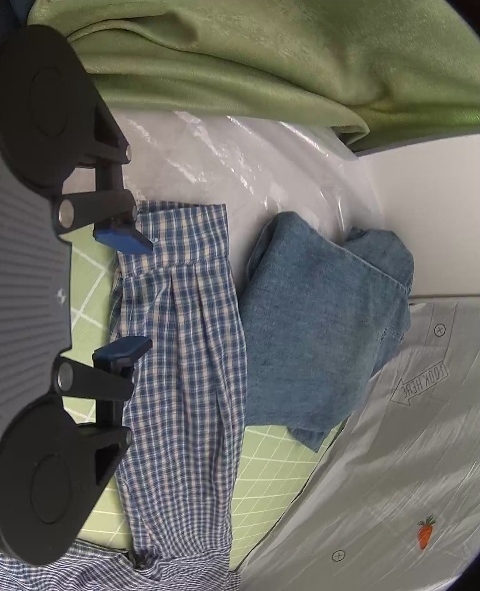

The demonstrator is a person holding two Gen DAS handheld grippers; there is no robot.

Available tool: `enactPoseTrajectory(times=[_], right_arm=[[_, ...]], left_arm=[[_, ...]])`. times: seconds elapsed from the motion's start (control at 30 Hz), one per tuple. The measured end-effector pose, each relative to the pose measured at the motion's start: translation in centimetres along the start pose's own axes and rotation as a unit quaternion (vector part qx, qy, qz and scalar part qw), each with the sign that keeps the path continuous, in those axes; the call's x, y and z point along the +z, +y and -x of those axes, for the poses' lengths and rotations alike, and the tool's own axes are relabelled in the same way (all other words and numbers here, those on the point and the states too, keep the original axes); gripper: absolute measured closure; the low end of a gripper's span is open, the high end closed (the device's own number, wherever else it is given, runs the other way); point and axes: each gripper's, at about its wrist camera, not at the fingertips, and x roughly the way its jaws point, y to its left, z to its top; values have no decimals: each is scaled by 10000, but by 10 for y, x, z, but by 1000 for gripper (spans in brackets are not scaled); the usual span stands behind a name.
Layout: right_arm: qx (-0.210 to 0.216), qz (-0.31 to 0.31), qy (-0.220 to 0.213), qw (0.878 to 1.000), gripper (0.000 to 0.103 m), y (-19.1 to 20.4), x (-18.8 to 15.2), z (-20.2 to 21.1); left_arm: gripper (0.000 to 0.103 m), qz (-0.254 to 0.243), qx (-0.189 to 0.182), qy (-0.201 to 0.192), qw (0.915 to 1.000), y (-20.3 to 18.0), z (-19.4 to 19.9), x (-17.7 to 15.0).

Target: Fold clothes

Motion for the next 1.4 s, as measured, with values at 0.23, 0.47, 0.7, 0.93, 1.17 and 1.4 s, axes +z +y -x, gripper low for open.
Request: enactPoseTrajectory(times=[0.23, 0.47, 0.7, 0.93, 1.17, 1.4], right_arm=[[-509, -95, -130, 9986, 10, -70, 22, -10], [-592, -244, -143, 9978, 20, -148, 47, -27], [152, 149, -146, 9997, 84, -175, 49, -26], [169, 498, -121, 9985, 102, -178, 50, -23], [-529, 462, -137, 9974, 35, -169, 53, -20], [-314, 345, -383, 9982, 3, -122, 53, -7]], left_arm=[[50, -235, -178, -37, 9996, -47, 18, -20], [41, -557, -166, -44, 9983, -100, 45, -55], [37, -584, -138, -51, 9982, -147, 65, -82], [36, -693, -180, -118, 9974, -176, 76, -94], [31, -678, 38, -134, 9976, -161, 77, -89], [21, -152, 263, -49, 9995, -104, 53, -58]])
